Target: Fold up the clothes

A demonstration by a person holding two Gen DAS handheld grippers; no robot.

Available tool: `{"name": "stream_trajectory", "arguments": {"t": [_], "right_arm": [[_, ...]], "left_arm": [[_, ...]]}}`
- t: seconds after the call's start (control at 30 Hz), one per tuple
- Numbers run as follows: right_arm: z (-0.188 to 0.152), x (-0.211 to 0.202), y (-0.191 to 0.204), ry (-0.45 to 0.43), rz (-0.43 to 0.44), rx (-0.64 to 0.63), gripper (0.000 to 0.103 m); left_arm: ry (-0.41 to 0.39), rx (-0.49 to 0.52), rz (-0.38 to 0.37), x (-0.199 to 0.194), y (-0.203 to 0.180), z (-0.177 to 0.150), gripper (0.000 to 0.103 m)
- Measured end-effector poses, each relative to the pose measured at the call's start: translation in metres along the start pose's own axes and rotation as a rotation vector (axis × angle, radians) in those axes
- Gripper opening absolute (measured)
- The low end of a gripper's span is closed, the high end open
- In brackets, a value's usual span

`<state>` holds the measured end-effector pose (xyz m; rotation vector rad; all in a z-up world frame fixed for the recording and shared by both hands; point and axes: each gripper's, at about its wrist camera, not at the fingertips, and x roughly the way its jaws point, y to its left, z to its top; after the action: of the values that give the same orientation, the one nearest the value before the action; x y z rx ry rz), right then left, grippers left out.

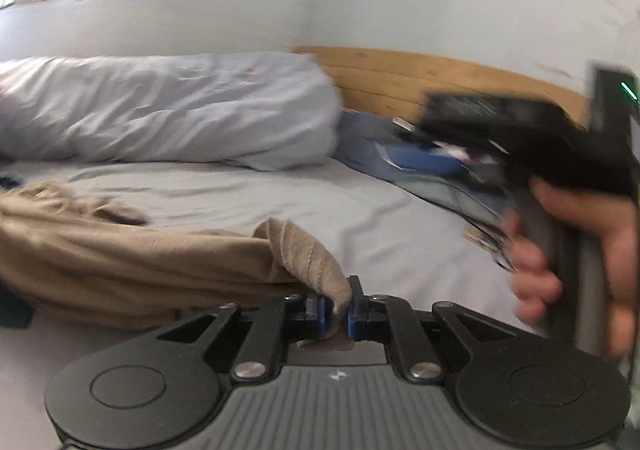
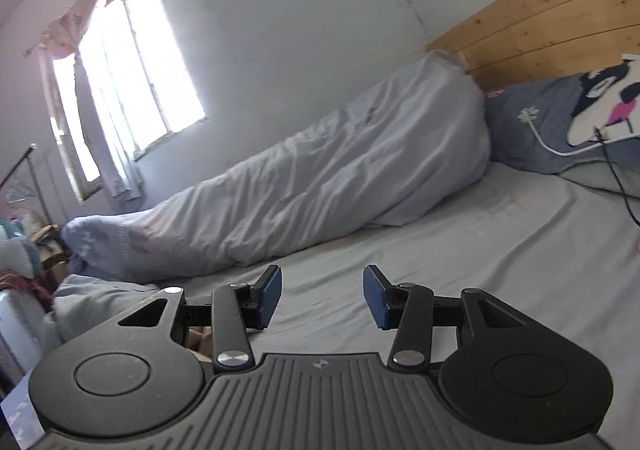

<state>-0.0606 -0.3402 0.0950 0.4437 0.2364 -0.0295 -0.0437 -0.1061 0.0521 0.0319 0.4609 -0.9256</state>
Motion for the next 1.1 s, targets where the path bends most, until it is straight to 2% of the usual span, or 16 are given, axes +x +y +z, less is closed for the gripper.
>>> {"name": "stream_trajectory", "arguments": {"t": [0.1,0.2,0.23,0.27,0.4,0.5,0.57,0.6,0.63,0.67,0.77,0.93,1.0,1.1], "right_arm": [[0.005,-0.002,0.003,0.027,0.067,-0.023,0.048],[0.011,-0.004,0.009,0.043,0.104,-0.058,0.048],[0.013,-0.005,0.011,0.039,0.113,-0.065,0.048],[0.015,-0.007,0.012,0.035,0.119,-0.063,0.048],[0.016,-0.008,0.015,0.022,0.116,-0.04,0.048],[0.013,-0.007,0.019,0.018,0.109,-0.039,0.048],[0.01,-0.005,0.023,0.014,0.107,-0.042,0.051],[0.009,-0.004,0.025,0.011,0.104,-0.043,0.054],[0.007,-0.003,0.027,0.008,0.1,-0.045,0.057],[0.005,-0.002,0.03,0.004,0.088,-0.051,0.058],[-0.003,0.005,0.041,0.006,0.034,-0.085,0.066],[-0.032,0.022,0.082,0.062,0.024,-0.24,0.068],[-0.048,0.03,0.105,0.093,0.037,-0.324,0.068],[-0.079,0.046,0.139,0.158,0.08,-0.435,0.068]], "left_arm": [[0.031,0.042,-0.11,-0.002,-0.028,-0.008,0.005],[0.085,0.093,-0.257,-0.009,-0.053,-0.02,0.005],[0.098,0.098,-0.294,-0.012,-0.06,-0.025,0.006],[0.105,0.093,-0.296,-0.014,-0.063,-0.03,0.006],[0.114,0.026,-0.213,-0.021,-0.051,-0.034,0.011],[0.072,-0.043,-0.16,-0.031,-0.032,-0.029,0.022],[0.017,-0.083,-0.118,-0.039,-0.017,-0.024,0.057],[-0.011,-0.1,-0.094,-0.043,-0.011,-0.022,0.067],[-0.039,-0.117,-0.057,-0.049,-0.003,-0.022,0.086],[-0.069,-0.139,-0.01,-0.054,0.006,-0.021,0.095],[-0.138,-0.249,0.121,-0.067,0.041,-0.017,0.095],[-0.191,-0.485,0.353,-0.09,0.103,-0.017,0.095],[-0.205,-0.537,0.408,-0.094,0.123,-0.015,0.095],[-0.208,-0.548,0.487,-0.104,0.142,-0.015,0.095]]}}
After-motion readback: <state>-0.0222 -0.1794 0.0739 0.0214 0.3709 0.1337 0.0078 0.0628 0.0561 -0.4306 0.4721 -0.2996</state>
